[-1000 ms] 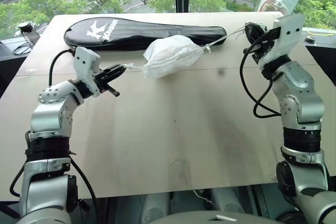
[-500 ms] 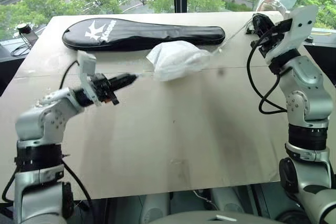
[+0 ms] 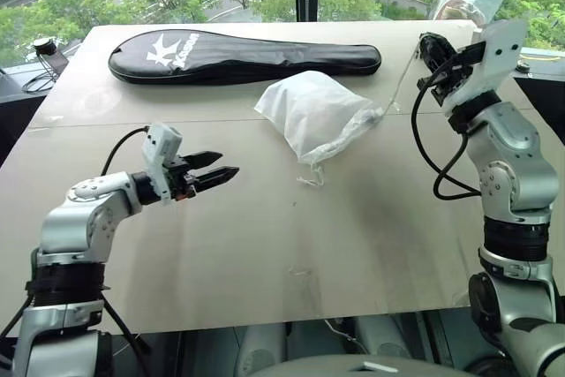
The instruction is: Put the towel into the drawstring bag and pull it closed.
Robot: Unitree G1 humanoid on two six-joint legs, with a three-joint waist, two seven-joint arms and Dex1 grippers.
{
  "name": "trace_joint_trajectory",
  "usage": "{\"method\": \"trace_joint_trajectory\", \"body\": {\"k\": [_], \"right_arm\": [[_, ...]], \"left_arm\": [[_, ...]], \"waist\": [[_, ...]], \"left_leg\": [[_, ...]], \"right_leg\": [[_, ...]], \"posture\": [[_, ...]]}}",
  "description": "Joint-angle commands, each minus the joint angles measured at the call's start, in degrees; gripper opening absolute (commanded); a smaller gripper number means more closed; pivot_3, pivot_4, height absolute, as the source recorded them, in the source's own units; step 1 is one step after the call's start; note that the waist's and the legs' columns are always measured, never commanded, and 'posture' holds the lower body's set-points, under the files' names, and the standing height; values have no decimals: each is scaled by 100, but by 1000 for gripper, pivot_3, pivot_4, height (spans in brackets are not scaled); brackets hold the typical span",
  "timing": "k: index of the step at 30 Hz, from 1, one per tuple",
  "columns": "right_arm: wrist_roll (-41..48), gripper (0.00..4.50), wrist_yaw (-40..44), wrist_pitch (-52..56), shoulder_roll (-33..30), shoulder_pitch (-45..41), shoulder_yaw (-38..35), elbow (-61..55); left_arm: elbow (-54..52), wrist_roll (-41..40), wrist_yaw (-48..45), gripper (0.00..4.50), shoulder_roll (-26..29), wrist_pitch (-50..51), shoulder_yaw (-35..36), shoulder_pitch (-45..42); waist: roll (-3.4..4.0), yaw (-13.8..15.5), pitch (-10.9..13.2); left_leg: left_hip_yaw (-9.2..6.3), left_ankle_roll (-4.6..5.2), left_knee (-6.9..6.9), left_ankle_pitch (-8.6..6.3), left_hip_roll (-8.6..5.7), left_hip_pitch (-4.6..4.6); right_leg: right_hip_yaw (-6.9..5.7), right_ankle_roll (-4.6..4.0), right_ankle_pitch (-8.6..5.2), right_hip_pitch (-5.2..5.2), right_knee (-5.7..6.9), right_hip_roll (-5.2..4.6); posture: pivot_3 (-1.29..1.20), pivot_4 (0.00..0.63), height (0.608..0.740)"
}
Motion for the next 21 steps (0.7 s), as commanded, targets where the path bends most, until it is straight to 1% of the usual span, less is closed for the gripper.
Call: {"method": "trace_joint_trajectory", "body": {"k": [1, 4, 8, 11, 13, 15, 16, 17, 21], "right_arm": [[110, 0, -17, 51, 0, 14, -30, -415], [120, 0, -32, 103, 12, 45, -22, -486], [115, 0, -52, 164, 21, 68, -13, -563], [118, 0, -69, 216, 14, 103, -16, -656], [105, 0, -87, 247, 6, 123, -10, -706], [102, 0, -98, 279, 6, 134, -11, -747], [103, 0, -103, 292, 6, 141, -13, -766], [103, 0, -109, 304, 9, 147, -12, -782], [97, 0, -131, 334, 16, 163, 1, -831]], "left_arm": [[-786, -6, 267, 3412, -438, -65, -344, -12], [-944, 411, 446, 3412, -777, -376, -816, -19], [-961, 596, 605, 3412, -1199, -502, -1227, -106], [-836, 638, 671, 3412, -1490, -544, -1366, -208], [-798, 535, 543, 3412, -1582, -488, -1388, -237], [-794, 421, 451, 2901, -1635, -399, -1360, -250], [-794, 384, 427, 2470, -1646, -358, -1355, -254], [-777, 383, 392, 2220, -1653, -343, -1380, -266], [-724, 411, 333, 2220, -1779, -337, -1532, -314]], "waist": [[0, 19, 0], [-1, 18, 0], [0, -9, 0], [0, -11, 0], [-1, -10, 0], [-1, -15, -1], [-1, -15, -1], [-1, -15, -1], [-1, -11, -1]], "left_leg": [[1, 0, 0, 0, -1, 0], [4, 0, 3, 0, -3, -1], [3, 0, 2, 0, -1, 4], [4, 0, 3, 0, -1, 4], [4, 0, 5, 0, -2, 4], [4, 0, 5, 0, -2, 6], [4, 0, 5, 0, -2, 6], [5, 0, 5, 0, -2, 6], [5, 0, 6, 0, -2, 5]], "right_leg": [[1, 0, 0, 0, -1, -1], [4, 1, 1, 1, 0, -3], [7, 1, 1, 1, 6, 2], [8, 0, 1, 1, 9, 3], [8, 1, 1, 1, 10, 2], [8, 1, 1, 1, 12, 3], [8, 1, 1, 1, 12, 3], [9, 1, 1, 1, 13, 3], [9, 1, 1, 1, 12, 3]], "posture": [[0, 150, 740], [0, 150, 740], [0, 150, 740], [0, 150, 740], [0, 150, 740], [0, 150, 740], [0, 150, 740], [0, 150, 740], [0, 150, 740]]}}
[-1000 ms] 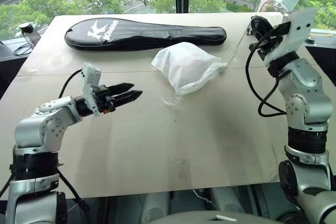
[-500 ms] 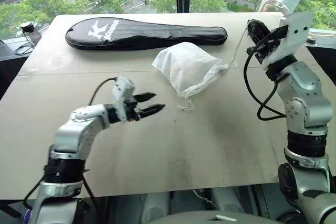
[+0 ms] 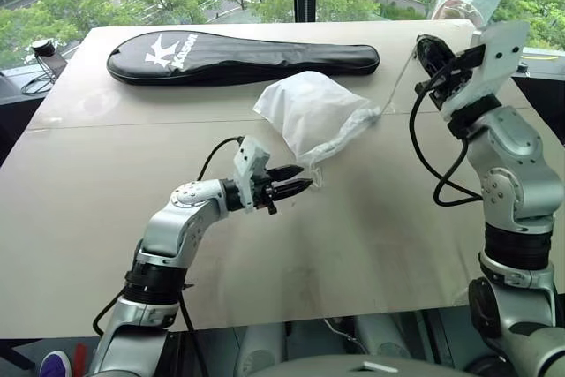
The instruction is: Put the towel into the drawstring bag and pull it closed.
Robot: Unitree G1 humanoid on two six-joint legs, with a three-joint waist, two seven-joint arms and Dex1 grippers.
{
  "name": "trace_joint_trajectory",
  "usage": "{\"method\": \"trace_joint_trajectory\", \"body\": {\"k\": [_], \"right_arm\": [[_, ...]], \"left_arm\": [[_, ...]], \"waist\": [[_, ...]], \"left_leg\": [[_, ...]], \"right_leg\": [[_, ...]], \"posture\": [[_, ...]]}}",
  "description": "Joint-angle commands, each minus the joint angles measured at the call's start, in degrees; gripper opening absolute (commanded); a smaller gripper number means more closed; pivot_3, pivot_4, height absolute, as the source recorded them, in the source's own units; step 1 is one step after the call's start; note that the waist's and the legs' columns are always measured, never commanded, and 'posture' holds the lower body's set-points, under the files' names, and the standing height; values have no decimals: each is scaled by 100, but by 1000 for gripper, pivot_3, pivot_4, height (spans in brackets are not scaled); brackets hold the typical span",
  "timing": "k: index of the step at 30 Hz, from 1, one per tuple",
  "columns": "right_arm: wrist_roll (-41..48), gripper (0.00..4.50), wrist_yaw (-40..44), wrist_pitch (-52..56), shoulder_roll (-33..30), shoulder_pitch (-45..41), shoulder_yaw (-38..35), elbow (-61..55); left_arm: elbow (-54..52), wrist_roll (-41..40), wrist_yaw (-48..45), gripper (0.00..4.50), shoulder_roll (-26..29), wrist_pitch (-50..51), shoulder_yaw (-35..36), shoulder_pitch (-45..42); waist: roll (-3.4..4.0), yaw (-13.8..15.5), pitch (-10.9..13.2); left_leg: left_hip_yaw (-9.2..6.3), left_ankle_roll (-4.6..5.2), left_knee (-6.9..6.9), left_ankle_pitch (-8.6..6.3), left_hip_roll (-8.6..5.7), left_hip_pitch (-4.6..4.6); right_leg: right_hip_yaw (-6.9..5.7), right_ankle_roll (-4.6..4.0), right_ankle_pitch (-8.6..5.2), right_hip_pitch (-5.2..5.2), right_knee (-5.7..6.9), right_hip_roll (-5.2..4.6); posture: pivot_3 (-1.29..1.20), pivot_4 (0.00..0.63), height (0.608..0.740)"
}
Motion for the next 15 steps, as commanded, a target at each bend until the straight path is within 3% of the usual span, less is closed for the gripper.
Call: {"method": "trace_joint_trajectory", "body": {"k": [1, 5, 8, 9, 11, 15], "right_arm": [[43, 0, -48, -5, -15, -4, -26, -349], [39, 0, -75, 12, -5, -7, -18, -362], [30, 0, -93, 33, -2, -9, -17, -378], [31, 0, -98, 38, -3, -7, -20, -384], [32, 0, -106, 48, -4, -5, -24, -394], [33, 0, -126, 51, -4, 0, -30, -404]], "left_arm": [[-54, -81, -62, 2220, -162, 18, -121, -97], [27, -33, -34, 1064, -341, 3, -227, -118], [144, 27, -33, 1064, -434, -43, -265, -159], [164, 25, -23, 517, -454, -54, -257, -166], [178, 12, -14, 13, -470, -60, -242, -167], [223, 20, -46, 13, -455, -105, -248, -128]], "waist": [[0, 2, 0], [0, 3, 0], [0, 1, 0], [0, 0, 0], [0, -1, 0], [0, 0, 0]], "left_leg": [[0, 0, 0, 0, 0, 0], [-1, 0, 1, 0, 0, -1], [-1, 0, 1, 0, 0, 0], [0, 0, 1, 0, 0, 0], [0, 0, 1, 0, 0, 0], [-1, 0, 1, 0, 0, 0]], "right_leg": [[0, 0, 0, 0, 0, 0], [-1, 0, 0, 0, 0, 0], [-1, 0, 0, 0, 1, 1], [1, 0, 0, 0, 1, 0], [1, 0, 0, 0, 1, 1], [0, 0, 0, 0, 1, 1]], "posture": [[0, 150, 740], [0, 150, 740], [0, 150, 740], [0, 150, 740], [0, 150, 740], [0, 150, 740]]}}
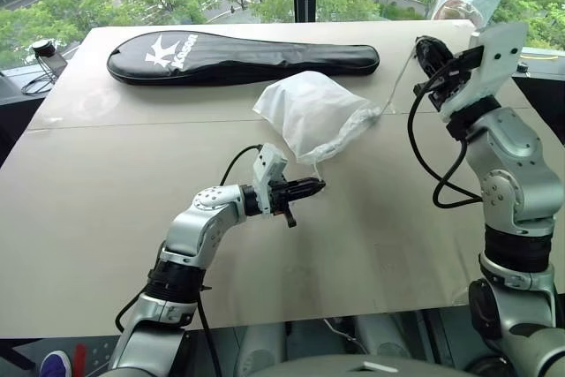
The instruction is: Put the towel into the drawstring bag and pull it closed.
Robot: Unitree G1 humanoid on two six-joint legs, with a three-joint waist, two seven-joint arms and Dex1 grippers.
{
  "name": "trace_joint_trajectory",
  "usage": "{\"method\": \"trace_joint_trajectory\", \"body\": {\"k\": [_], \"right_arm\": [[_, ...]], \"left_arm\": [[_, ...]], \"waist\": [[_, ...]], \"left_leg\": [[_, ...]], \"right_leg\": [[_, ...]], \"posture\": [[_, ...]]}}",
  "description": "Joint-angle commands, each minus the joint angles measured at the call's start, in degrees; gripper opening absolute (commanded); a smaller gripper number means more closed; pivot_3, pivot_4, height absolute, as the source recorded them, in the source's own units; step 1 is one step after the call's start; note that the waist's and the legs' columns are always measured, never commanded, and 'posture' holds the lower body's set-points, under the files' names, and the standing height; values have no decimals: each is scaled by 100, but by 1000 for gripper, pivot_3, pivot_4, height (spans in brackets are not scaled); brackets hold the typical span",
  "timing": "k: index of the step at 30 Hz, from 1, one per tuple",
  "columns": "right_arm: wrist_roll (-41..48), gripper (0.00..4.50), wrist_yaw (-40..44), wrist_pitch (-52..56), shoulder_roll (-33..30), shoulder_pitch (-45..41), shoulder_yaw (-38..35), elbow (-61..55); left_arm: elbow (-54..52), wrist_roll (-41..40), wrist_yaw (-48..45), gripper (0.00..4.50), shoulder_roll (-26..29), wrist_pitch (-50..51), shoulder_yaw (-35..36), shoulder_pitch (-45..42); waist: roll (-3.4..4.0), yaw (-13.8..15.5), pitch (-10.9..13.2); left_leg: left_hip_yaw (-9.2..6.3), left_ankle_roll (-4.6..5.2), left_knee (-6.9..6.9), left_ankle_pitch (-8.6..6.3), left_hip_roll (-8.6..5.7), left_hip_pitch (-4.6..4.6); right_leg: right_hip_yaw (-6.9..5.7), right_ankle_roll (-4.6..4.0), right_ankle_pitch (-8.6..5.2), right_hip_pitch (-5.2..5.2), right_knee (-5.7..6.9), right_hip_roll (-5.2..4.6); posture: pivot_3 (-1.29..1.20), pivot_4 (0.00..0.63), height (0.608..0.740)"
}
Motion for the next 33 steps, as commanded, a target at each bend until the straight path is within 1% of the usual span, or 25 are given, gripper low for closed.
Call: {"method": "trace_joint_trajectory", "body": {"k": [1, 5, 8, 9, 12, 15, 16, 18, 21, 23, 26, 29, 31, 33], "right_arm": [[38, 0, -51, -51, -1, -24, -72, -263], [36, 0, -66, -66, 7, -17, -66, -256], [33, 0, -80, -73, 6, -9, -68, -253], [30, 0, -86, -73, 3, -3, -67, -259], [35, 0, -101, -69, -17, 2, -103, -277], [89, 0, -136, -66, -30, -49, -215, -291], [118, 0, -147, -64, -30, -75, -258, -291], [170, 0, -160, -65, -42, -154, -326, -270], [253, 0, -170, -53, -56, -284, -414, -241], [253, 0, -153, -80, -100, -369, -421, -198], [205, 0, -204, -145, -188, -577, -505, -105], [133, 0, -405, -232, -312, -888, -746, 28], [128, 0, -504, -253, -422, -1093, -912, 127], [83, 0, -572, -296, -597, -1318, -1041, 195]], "left_arm": [[-43, 3, -24, 13, 5, -123, 74, -34], [-95, -123, -36, 13, 50, -47, 208, -4], [-397, -747, -160, 13, 138, 374, 614, 87], [-466, -1098, -133, 13, 151, 640, 862, 70], [-439, -2629, 110, 13, 347, 1827, 1934, -241], [-11, -3731, 326, 13, 745, 2630, 2808, -667], [169, -3962, 394, 13, 870, 2785, 3024, -818], [517, -4027, 520, 13, 1083, 2809, 3284, -1129], [686, -3668, 458, 13, 1324, 2575, 3202, -1356], [854, -3533, 608, 13, 1279, 2333, 3252, -1563], [1397, -3661, 1223, 13, 1095, 1974, 3693, -2189], [1910, -3780, 1762, 13, 1013, 1630, 4132, -2793], [2189, -3655, 2046, 13, 995, 1302, 4280, -3136], [2662, -3421, 2416, 13, 1035, 742, 4448, -3615]], "waist": [[0, 0, 0], [0, 0, 0], [0, -14, 0], [0, -16, 0], [0, -13, 0], [-1, -15, 1], [-1, -16, 1], [-1, -14, 1], [-1, -11, 1], [-1, -5, 1], [-2, 28, 1], [-4, 22, 3], [-4, 11, 2], [-4, 13, 3]], "left_leg": [[0, 0, 0, 0, 0, 0], [1, 0, 0, 0, 0, 0], [0, 0, 0, 0, 0, 0], [0, 0, 0, 0, 1, 0], [-4, 0, 1, 0, 1, -1], [-10, 0, 4, 0, 1, -3], [-10, 0, 4, 0, 1, -3], [-10, 0, 5, 0, 0, -2], [-7, 0, 4, 0, -2, -2], [-7, 0, 4, 0, -2, -2], [-14, -1, 5, 1, -2, -4], [-14, -1, 7, 1, -2, -6], [-10, -1, 6, 1, -2, -7], [-8, -1, 2, 1, -2, -6]], "right_leg": [[0, 0, 0, 0, 0, 0], [1, 0, 0, 0, 0, 0], [0, 0, 0, 0, 0, 0], [1, 0, 0, 0, 0, 0], [-3, 0, 0, 0, 1, 0], [-10, 1, -1, 0, 2, 0], [-10, 1, -1, 0, 3, 0], [-10, 1, -1, 0, 3, 0], [-8, 1, -1, 1, 1, -2], [-8, 1, -1, 1, 1, -2], [-17, 0, 0, 0, 1, -3], [-17, 0, 0, 0, 2, -2], [-12, 0, 0, 0, -2, -3], [-10, 0, 0, 0, -7, -4]], "posture": [[0, 150, 740], [0, 150, 740], [0, 150, 740], [0, 150, 740], [0, 150, 740], [0, 150, 740], [0, 150, 740], [0, 150, 740], [0, 150, 740], [0, 150, 740], [0, 150, 740], [0, 150, 740], [0, 150, 740], [0, 150, 740]]}}
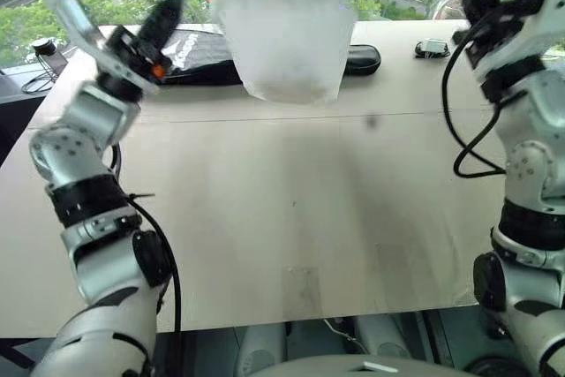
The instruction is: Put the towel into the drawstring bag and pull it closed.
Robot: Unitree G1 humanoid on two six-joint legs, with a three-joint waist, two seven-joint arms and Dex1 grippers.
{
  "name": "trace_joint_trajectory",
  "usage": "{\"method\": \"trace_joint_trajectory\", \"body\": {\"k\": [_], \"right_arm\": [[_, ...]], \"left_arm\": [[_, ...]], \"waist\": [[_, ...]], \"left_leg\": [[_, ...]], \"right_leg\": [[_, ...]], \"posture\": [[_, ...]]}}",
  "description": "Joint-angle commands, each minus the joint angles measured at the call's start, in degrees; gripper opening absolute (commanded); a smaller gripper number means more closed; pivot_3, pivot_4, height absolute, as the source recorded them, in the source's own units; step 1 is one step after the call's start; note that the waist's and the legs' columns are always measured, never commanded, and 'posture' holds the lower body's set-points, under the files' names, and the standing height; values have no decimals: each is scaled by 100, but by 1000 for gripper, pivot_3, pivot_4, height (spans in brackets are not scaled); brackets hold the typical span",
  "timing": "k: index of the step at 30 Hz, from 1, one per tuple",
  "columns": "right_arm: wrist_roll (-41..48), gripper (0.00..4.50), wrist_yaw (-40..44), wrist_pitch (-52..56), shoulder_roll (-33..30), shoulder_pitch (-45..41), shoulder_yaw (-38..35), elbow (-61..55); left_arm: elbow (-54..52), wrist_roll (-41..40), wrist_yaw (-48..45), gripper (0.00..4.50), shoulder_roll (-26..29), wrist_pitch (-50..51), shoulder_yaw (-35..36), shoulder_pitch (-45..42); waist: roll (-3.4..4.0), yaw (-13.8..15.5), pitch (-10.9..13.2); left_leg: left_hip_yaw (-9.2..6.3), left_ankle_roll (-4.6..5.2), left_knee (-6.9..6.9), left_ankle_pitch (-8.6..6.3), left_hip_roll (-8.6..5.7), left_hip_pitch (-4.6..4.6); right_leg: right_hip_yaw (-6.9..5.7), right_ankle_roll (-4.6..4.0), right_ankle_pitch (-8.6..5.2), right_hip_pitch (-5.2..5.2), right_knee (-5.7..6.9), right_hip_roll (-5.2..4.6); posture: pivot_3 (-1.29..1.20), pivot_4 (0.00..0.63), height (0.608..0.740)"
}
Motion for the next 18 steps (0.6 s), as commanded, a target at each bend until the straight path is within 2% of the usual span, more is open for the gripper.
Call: {"method": "trace_joint_trajectory", "body": {"k": [1, 8, 18], "right_arm": [[-88, 0, -228, -223, -314, -388, -446, -4], [-271, 0, -393, -412, -652, -602, -502, 92], [-730, 0, -832, -720, -1238, -547, -1033, 476]], "left_arm": [[652, 300, 553, 13, 142, -941, 426, -655], [1530, 1080, 981, 13, 371, -2143, 398, -1247], [2889, 1987, 1382, 13, 914, -3548, 516, -1312]], "waist": [[-1, 5, 1], [-1, -15, 1], [-2, 7, 1]], "left_leg": [[-1, 0, 0, 0, 0, -1], [2, 0, -6, 0, 0, -3], [15, 0, -12, 0, 0, -18]], "right_leg": [[-2, 0, 0, 0, 1, 0], [0, 0, 1, -2, -8, 0], [10, 0, 1, -22, -7, -2]], "posture": [[0, 150, 740], [0, 150, 740], [0, 150, 740]]}}
